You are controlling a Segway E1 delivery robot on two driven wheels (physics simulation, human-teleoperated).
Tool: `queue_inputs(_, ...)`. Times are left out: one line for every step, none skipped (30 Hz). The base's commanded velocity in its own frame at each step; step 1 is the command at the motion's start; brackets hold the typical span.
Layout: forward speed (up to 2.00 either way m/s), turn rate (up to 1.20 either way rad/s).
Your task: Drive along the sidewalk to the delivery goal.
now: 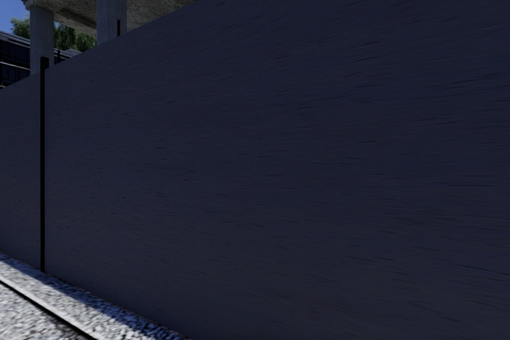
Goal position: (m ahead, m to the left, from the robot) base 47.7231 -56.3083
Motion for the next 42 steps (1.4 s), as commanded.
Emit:
queue_inputs(0.00, -0.15)
queue_inputs(0.00, -0.15)
queue_inputs(0.00, -0.15)
queue_inputs(0.00, -0.15)
queue_inputs(0.00, -0.15)
queue_inputs(0.00, -0.15)
queue_inputs(0.00, -0.15)
queue_inputs(0.00, -0.15)
queue_inputs(0.00, -0.15)
queue_inputs(0.00, -0.15)
queue_inputs(0.00, -0.15)
queue_inputs(0.00, -0.22)
queue_inputs(0.00, -0.40)
queue_inputs(0.00, -0.40)
queue_inputs(0.00, -0.52)
queue_inputs(0.00, -0.55)
queue_inputs(0.00, -0.56)
queue_inputs(0.00, -0.56)
queue_inputs(0.00, -0.56)
queue_inputs(0.00, -0.56)
queue_inputs(0.00, -0.56)
queue_inputs(0.00, -0.56)
queue_inputs(0.00, -0.56)
queue_inputs(0.00, -0.56)
queue_inputs(0.00, -0.56)
queue_inputs(0.00, -0.56)
queue_inputs(0.00, -0.56)
queue_inputs(0.00, -0.56)
queue_inputs(0.00, -0.56)
queue_inputs(0.00, -0.56)
queue_inputs(0.00, -0.56)
queue_inputs(0.00, -0.56)
queue_inputs(0.00, -0.56)
queue_inputs(0.00, -0.56)
queue_inputs(0.00, -0.56)
queue_inputs(0.00, -0.56)
queue_inputs(0.00, -0.56)
queue_inputs(0.00, -0.56)
queue_inputs(0.00, -0.56)
queue_inputs(0.00, -0.56)
queue_inputs(0.00, -0.56)
queue_inputs(0.00, -0.56)
